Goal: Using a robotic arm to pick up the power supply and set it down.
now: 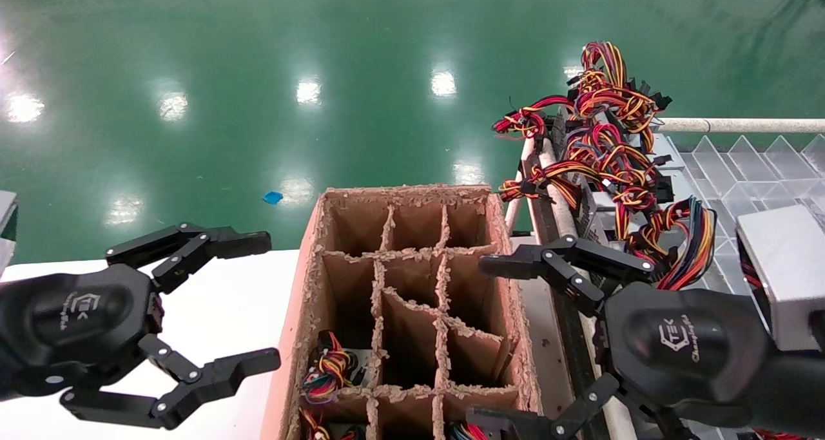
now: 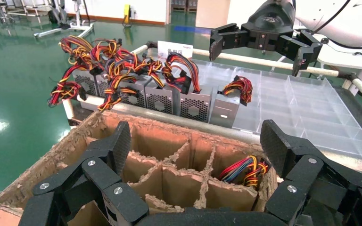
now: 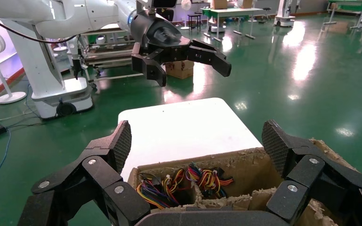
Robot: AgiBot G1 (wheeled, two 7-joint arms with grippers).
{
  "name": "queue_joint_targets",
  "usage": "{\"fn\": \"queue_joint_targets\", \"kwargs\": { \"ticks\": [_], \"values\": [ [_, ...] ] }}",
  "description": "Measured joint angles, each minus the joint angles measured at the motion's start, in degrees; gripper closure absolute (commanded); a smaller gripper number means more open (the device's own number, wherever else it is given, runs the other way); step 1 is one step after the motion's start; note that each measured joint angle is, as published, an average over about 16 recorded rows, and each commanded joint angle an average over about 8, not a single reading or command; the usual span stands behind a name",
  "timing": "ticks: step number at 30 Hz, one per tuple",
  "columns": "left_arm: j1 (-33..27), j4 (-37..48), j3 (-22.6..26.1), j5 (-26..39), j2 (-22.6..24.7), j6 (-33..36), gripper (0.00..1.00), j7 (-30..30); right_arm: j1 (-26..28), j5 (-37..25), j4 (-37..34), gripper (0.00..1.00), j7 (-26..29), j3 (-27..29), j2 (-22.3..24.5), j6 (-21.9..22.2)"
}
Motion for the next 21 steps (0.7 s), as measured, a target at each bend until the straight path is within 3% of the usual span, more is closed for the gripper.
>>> {"fn": "queue_joint_targets", "kwargs": {
  "ticks": [18,21],
  "values": [
    [0.0,0.0,0.0,0.0,0.0,0.0,0.0,0.0,0.0,0.0,0.0,0.0,0.0,0.0,0.0,0.0],
    [0.0,0.0,0.0,0.0,0.0,0.0,0.37,0.0,0.0,-0.1,0.0,0.0,0.0,0.0,0.0,0.0]
  ]
}}
